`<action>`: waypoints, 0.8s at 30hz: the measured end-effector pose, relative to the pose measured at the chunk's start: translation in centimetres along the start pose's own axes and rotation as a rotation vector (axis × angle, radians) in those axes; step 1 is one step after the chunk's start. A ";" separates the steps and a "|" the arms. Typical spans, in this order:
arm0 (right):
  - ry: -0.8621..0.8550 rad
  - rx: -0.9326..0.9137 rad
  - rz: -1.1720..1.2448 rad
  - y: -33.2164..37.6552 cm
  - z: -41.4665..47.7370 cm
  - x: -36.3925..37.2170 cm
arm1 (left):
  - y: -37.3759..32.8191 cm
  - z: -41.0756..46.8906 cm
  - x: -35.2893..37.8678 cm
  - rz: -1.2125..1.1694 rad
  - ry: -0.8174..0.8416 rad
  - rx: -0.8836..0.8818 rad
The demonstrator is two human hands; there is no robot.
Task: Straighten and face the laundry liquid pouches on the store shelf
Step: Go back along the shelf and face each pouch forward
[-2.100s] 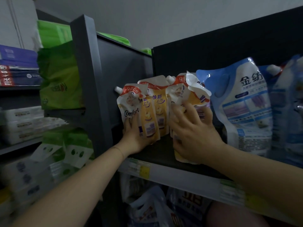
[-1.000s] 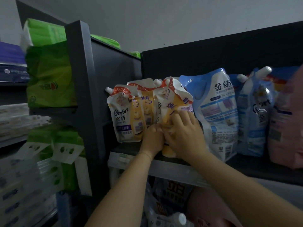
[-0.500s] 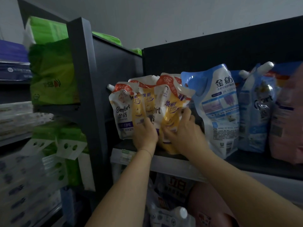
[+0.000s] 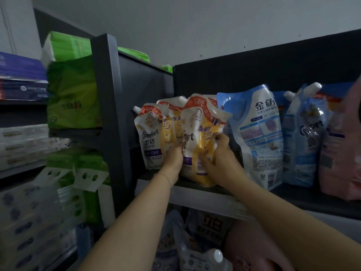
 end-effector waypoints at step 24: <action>0.258 0.088 -0.087 2.1 6.4 7.6 | -2.1 -3.5 -6.5 0.485 -0.659 0.195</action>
Point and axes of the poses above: each hand's wrist, its own z-axis towards the middle knuckle, its own x-axis out of the palm, y = z × x, the point moved 5 cm from there along z, towards the middle knuckle, and after that the axes turned 10 degrees about -x, right-handed, at the moved point
